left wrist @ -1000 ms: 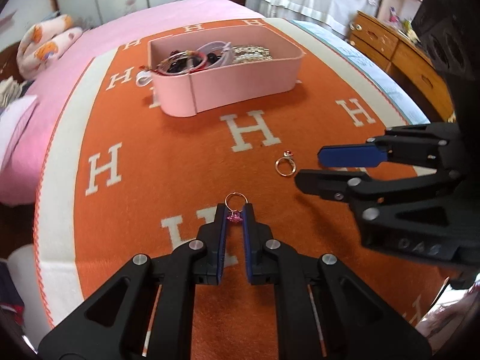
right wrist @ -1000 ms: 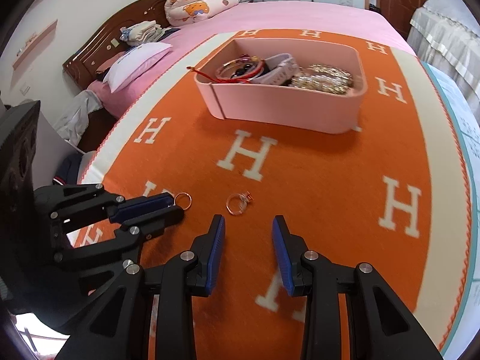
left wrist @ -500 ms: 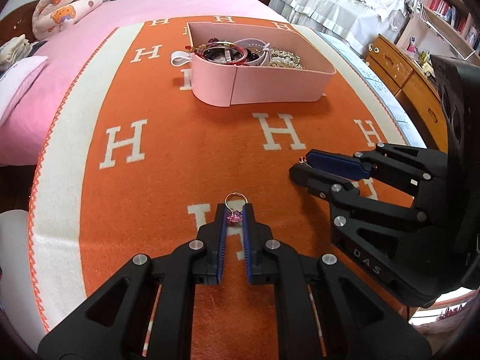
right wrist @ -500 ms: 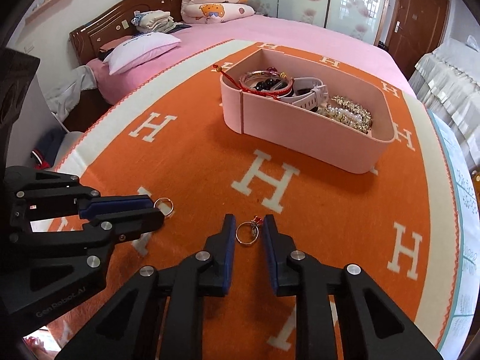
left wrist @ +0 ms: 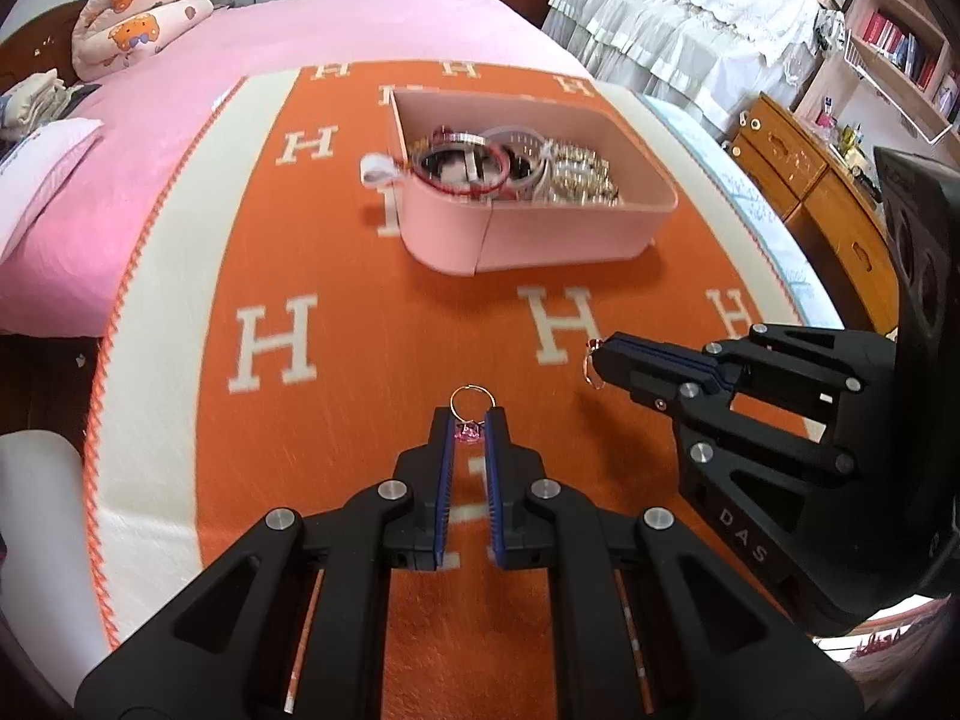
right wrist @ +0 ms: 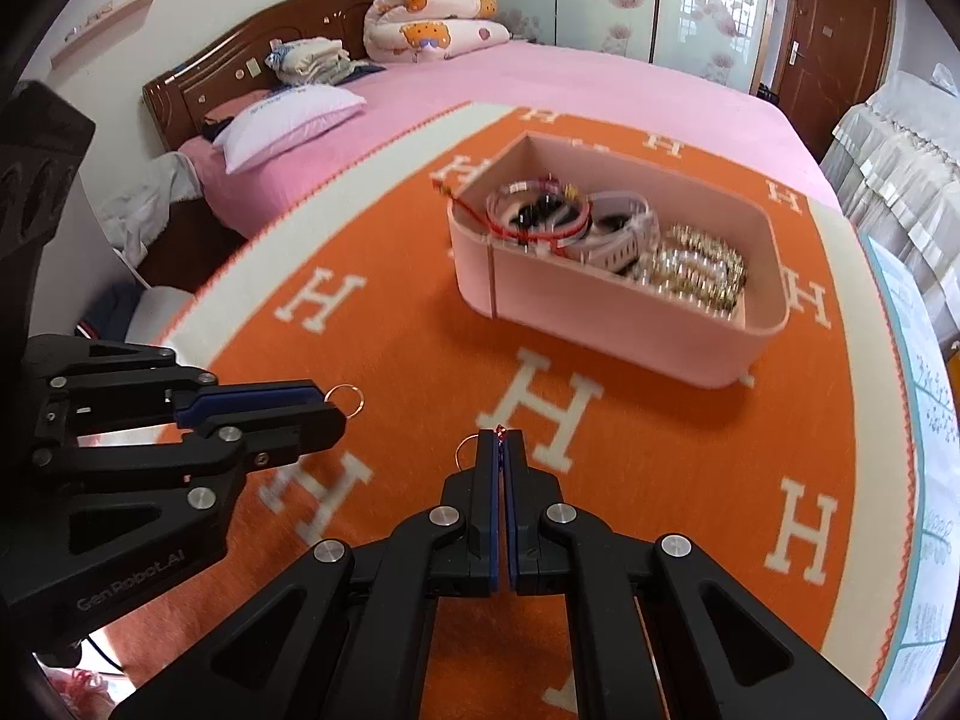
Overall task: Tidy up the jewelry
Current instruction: 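Carry both rings into the pink tray and open both grippers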
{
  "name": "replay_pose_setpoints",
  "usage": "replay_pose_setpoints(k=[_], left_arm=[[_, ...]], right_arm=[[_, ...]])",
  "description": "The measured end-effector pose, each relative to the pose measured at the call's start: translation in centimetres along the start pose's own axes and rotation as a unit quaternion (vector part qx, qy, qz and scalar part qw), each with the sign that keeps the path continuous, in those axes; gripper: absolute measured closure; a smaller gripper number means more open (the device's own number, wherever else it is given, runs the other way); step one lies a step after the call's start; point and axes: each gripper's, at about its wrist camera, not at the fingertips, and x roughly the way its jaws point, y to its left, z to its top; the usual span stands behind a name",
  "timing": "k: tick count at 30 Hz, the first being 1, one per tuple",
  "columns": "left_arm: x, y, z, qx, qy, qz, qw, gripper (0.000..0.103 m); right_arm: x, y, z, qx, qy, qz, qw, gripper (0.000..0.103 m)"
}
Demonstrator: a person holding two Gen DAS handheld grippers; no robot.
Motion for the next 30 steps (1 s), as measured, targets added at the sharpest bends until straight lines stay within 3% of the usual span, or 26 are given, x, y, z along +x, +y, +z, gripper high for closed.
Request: replay_pose_setpoints(k=[8,15,19,22,23,24,25,27,30], left_arm=[[-2.3,-1.3,5.1,0.018,-0.032,-0.002,0.9993,0.095],[-2.2,-3.2,11.4,0.039,-0.065,0.000,0.9971,0.095],[-0.8,-3.8,14.3,0.040,-0.069,0.014,0.9967,0.095],[0.5,-3.7,15.4,0.036,-0.055,0.024,0.9975,0.094],[1.0,-3.5,15.7,0.032,-0.045,0.028,0.9981,0.092],[1.5,-3.2,15.6,0.028,-0.038,0.030,0.9985,0.080],[2.0,-2.8,15.7,0.020,-0.030,0.033,0.9988,0.059],[2.2,-2.1,15.2,0.006,-0.033,0.046,0.9984,0.049],[2.2,-1.1,14.7,-0.012,-0.034,0.048,0.9982,0.046]], right_arm=[[-3.7,-1.8,4.3,0.029,-0.052,-0.003,0.998,0.102],[-5.4,-6.2,9.0,0.081,-0.086,-0.032,0.992,0.102],[-4.8,-8.2,10.6,0.093,-0.082,-0.048,0.991,0.101],[-3.1,-9.1,11.1,0.096,-0.050,-0.050,0.993,0.100],[-2.5,-9.2,11.0,0.097,-0.040,-0.052,0.993,0.100],[-2.1,-9.3,11.0,0.099,-0.033,-0.051,0.993,0.099],[-1.7,-9.3,10.8,0.101,-0.028,-0.048,0.993,0.098],[-1.2,-9.3,10.4,0.103,-0.022,-0.047,0.993,0.094],[-0.9,-9.3,9.9,0.107,-0.019,-0.044,0.993,0.084]])
